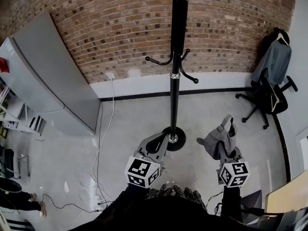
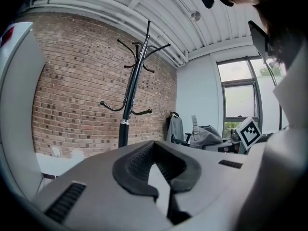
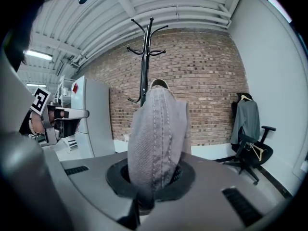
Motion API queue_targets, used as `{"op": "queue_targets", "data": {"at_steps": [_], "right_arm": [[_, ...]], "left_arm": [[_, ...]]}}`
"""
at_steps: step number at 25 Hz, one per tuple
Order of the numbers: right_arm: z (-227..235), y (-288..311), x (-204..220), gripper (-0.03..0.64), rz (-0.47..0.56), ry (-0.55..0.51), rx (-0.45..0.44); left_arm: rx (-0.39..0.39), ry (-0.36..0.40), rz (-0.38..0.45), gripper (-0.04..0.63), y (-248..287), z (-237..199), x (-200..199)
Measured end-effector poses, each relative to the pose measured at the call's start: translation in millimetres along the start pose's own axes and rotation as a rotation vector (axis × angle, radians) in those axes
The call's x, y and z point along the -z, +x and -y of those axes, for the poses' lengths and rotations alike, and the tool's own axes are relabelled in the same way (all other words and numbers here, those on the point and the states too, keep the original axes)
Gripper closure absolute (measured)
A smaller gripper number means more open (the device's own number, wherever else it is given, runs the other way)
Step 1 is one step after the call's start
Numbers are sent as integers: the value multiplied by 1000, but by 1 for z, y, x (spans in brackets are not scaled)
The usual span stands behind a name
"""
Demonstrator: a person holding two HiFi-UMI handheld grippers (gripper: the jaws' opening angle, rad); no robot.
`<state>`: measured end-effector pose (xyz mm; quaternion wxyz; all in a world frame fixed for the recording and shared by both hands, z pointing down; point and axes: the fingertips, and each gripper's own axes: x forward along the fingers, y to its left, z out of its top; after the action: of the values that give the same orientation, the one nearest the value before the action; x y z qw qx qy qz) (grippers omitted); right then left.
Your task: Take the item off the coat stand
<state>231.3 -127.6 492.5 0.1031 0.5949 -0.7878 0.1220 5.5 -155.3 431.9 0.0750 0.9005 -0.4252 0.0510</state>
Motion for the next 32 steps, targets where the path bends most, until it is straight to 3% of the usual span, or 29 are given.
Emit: {"op": "queue_targets", "data": {"at_steps": [20, 32], "right_arm": [[-37, -48, 2, 598, 15, 23, 129], [-59, -63, 0, 600, 20, 15, 149]], "left_arm": [[54, 2, 13, 588, -56, -11, -2], [64, -7, 19, 588, -78, -16, 0]]}}
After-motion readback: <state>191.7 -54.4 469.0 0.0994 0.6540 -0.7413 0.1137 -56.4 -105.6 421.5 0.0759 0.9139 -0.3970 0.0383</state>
